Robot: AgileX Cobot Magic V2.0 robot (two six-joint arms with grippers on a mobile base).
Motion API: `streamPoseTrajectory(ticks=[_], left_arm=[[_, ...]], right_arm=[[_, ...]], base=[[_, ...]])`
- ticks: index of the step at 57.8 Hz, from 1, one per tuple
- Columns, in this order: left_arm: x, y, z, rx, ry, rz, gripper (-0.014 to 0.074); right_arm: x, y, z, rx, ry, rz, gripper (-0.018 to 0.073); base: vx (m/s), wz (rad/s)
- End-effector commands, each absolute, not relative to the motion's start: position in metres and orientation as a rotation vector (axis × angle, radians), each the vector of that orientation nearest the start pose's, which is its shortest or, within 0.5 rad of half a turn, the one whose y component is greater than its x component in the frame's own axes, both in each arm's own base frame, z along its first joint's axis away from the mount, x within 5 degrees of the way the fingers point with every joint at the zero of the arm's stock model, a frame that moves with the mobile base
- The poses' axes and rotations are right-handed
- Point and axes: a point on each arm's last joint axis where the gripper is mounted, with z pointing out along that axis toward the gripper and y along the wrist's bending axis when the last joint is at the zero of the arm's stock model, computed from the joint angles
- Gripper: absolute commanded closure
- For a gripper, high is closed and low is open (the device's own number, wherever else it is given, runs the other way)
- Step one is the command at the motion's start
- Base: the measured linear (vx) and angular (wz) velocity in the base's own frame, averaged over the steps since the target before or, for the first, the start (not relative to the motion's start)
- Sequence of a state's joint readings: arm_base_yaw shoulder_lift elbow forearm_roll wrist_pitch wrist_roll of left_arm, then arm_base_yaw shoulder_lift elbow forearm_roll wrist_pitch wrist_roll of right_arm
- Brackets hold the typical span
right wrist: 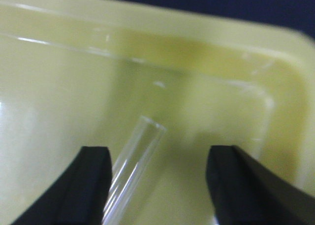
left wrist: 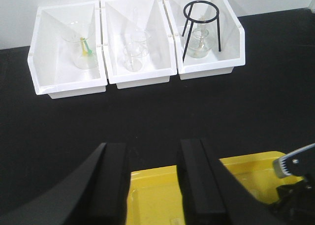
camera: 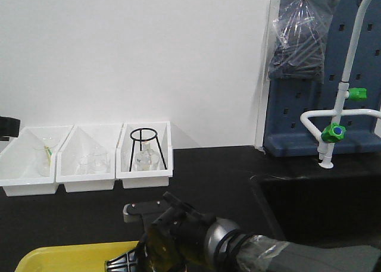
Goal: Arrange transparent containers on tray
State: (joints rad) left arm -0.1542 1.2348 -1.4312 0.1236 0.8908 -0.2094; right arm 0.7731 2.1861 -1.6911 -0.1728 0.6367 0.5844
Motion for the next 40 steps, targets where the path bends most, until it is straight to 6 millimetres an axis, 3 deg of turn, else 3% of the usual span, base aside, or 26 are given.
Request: streamPoseTrajectory(ticks=[1, 9, 19, 23, 33, 40], left_arm=[[0.244, -0.031, 0.463, -0.010, 2.051, -0.072, 0.0235], [0.237, -0.030, 0.467, 0.044, 2.037, -0.052, 0.0343], [0.217, -0.027, 0.476, 0.079, 1.982, -0.031, 0.0605], [0.208, -0.026, 0.476, 0.078, 1.949, -0.038, 0.0605], [0.173, -0.023, 0.447, 0.083, 1.874, -0.078, 0.0605], [0.144, -0.019, 0.412, 0.098, 1.832, -0.078, 0.0605]], right_arm=[[0.348, 0.316, 0.263, -0.427, 2.362, 0.343, 0.0254], [0.333, 0.292, 0.329, -0.466, 2.202, 0.288, 0.0564], [0.302, 0.257, 0.403, -0.508, 2.025, 0.249, 0.0573], [0.287, 0.242, 0.424, -0.520, 1.967, 0.255, 0.0571], [0.247, 0.210, 0.443, -0.546, 1.821, 0.328, 0.0571], [0.216, 0.190, 0.425, -0.593, 1.712, 0.407, 0.0571]], base=[[0.00, 0.00], [0.00, 0.00], [0.00, 0.00], [0.00, 0.00], [0.00, 0.00], [0.00, 0.00]])
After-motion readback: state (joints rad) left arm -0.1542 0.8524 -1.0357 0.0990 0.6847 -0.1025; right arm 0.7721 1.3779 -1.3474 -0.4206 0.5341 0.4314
